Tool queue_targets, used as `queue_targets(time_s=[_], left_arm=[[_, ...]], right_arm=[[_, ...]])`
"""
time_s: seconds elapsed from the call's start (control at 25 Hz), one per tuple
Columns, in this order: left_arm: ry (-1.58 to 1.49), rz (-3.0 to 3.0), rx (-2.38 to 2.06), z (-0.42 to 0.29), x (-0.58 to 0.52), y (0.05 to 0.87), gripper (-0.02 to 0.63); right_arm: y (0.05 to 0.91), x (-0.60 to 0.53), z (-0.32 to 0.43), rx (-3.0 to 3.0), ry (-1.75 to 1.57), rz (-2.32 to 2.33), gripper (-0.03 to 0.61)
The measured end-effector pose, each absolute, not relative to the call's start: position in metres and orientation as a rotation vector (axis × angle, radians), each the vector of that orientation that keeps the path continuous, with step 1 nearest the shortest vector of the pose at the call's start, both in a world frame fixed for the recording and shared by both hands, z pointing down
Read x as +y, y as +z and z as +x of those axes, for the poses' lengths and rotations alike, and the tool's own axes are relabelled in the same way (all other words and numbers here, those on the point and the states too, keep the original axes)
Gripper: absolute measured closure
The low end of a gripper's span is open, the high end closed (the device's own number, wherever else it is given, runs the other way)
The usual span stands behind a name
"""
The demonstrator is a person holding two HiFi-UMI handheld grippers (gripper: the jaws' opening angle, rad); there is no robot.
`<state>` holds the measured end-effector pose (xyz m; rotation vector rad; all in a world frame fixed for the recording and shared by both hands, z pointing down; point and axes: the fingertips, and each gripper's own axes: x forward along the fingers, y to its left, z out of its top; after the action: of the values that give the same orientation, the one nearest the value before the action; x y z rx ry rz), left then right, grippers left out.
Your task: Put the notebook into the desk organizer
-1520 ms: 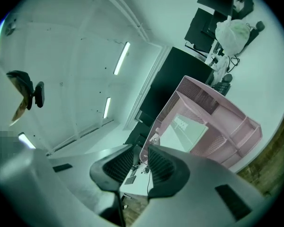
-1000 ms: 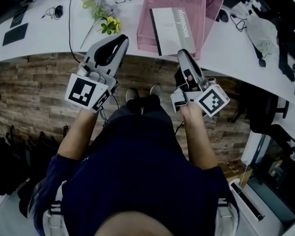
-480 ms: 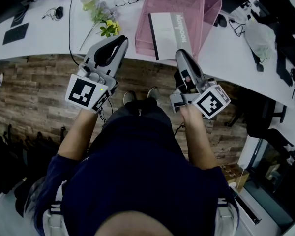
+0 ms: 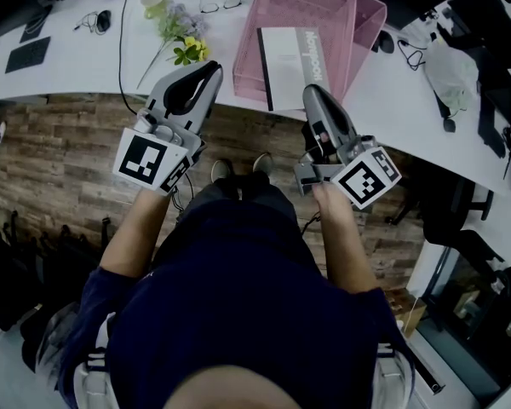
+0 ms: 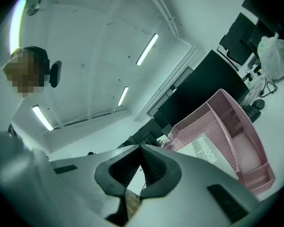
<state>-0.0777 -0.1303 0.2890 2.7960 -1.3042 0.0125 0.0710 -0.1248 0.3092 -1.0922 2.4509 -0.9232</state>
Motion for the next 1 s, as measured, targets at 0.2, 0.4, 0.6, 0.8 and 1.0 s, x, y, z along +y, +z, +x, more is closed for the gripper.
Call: queue_targets(time_s=[0.2, 0.4, 0.6, 0.8, 1.0], left_arm=[[0.012, 2.792, -1.313, -0.078, -0.135, 0.288, 0.571], [0.015, 2.789, -1.319, -0.078, -0.14, 0.289, 0.571], [0.017, 2.787, -1.323, -0.078, -0.143, 0.289, 0.571], [0.022, 2.785, -1.326, -0.079, -0.146, 0.29, 0.571], [0.025, 2.784, -1.326, -0.078, -0.148, 0.291, 0.571]], right_arm=[[0.304, -0.13, 0.068, 2.487, -0.892, -1.081, 0.574], [0.304, -0.135, 0.067, 2.503, -0.887, -1.082, 0.574], [0.305, -0.139, 0.064, 2.522, -0.883, -1.082, 0.574], [0.307, -0.141, 0.063, 2.536, -0.88, -1.086, 0.574], [0.309, -0.142, 0.062, 2.55, -0.884, -1.088, 0.574]])
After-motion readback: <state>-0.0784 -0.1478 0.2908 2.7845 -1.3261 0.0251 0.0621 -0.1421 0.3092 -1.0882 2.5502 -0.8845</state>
